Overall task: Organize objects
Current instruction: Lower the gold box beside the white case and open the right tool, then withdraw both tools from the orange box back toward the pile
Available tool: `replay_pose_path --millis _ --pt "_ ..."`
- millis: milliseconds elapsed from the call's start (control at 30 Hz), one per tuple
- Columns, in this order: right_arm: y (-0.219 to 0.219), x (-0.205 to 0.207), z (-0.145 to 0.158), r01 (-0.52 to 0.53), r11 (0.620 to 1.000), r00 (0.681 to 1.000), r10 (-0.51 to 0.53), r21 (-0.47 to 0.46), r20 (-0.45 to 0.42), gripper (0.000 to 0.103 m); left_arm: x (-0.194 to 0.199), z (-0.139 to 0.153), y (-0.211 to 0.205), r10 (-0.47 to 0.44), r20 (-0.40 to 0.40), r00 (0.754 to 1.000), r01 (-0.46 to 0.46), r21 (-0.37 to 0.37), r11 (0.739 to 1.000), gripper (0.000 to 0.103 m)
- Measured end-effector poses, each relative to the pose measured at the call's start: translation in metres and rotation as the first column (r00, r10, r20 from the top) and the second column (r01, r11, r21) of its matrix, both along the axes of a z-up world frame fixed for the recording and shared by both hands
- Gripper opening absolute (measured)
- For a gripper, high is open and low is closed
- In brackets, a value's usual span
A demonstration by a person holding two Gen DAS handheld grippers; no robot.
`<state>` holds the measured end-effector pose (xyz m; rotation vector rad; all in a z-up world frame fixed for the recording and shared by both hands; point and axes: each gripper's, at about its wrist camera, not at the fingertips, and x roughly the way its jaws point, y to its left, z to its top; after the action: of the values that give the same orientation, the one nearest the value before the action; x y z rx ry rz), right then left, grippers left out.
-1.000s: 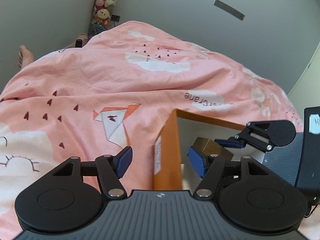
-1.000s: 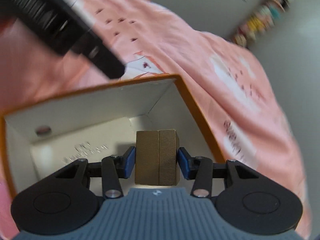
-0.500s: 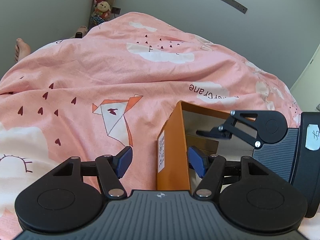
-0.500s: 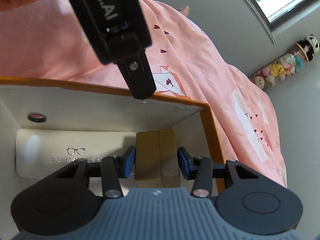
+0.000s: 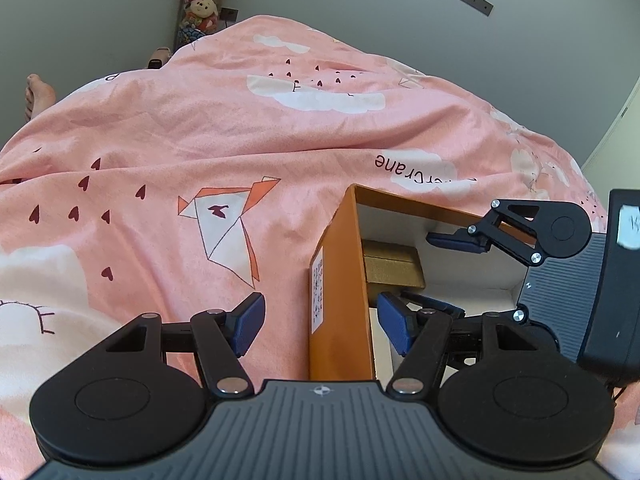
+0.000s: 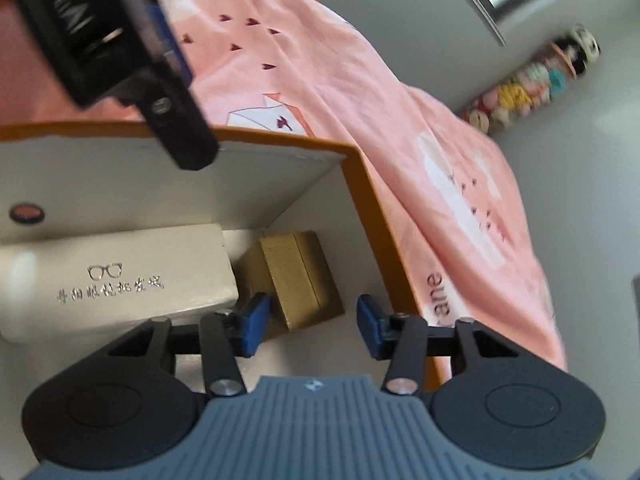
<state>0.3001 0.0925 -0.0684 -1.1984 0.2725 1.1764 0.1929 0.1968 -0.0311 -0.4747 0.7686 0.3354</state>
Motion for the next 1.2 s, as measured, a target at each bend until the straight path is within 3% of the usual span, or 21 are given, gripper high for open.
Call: replay_pose_path --millis 100,167,233,533,800,1000,1100,1200 --pt "-0.001 0.002 0.002 0.038 0.999 0.999 -0.038 -0.004 -0.030 0.049 0.000 0.000 0.000 -0.002 -0.004 1.000 0.002 0.000 1.000 0.075" --pt "-0.001 0.005 0.001 0.064 0.998 0.995 -0.065 -0.020 -0.072 0.043 0.001 -0.001 -0.001 -0.007 -0.007 1.000 0.007 -0.001 1.000 0.075" --pt "-0.003 0.009 -0.003 0.094 0.995 0.989 -0.097 -0.039 -0.113 0.026 0.001 -0.002 -0.003 -0.016 -0.008 1.000 0.016 -0.005 1.000 0.075" --pt "0.000 0.001 -0.016 0.070 0.997 0.988 -0.073 -0.030 -0.136 0.008 0.000 -0.002 -0.005 -0.019 -0.018 1.000 0.019 -0.006 1.000 0.075" --pt "0.002 -0.008 -0.013 0.057 0.998 0.988 -0.060 -0.020 -0.146 0.004 -0.006 0.003 -0.011 -0.021 -0.009 1.000 0.021 0.009 1.000 0.075" --pt "-0.012 -0.011 0.009 0.139 0.990 0.977 -0.133 0.024 -0.169 0.005 -0.021 0.022 -0.031 -0.057 0.046 0.997 0.052 0.092 0.994 0.076" --pt "-0.027 -0.015 0.028 0.221 0.973 0.955 -0.203 0.063 -0.215 0.007 -0.032 0.036 -0.045 -0.091 0.083 0.992 0.079 0.137 0.987 0.077" --pt "-0.046 -0.020 0.047 0.316 0.943 0.909 -0.272 0.099 -0.317 0.015 -0.045 0.048 -0.061 -0.141 0.116 0.983 0.119 0.183 0.976 0.078"
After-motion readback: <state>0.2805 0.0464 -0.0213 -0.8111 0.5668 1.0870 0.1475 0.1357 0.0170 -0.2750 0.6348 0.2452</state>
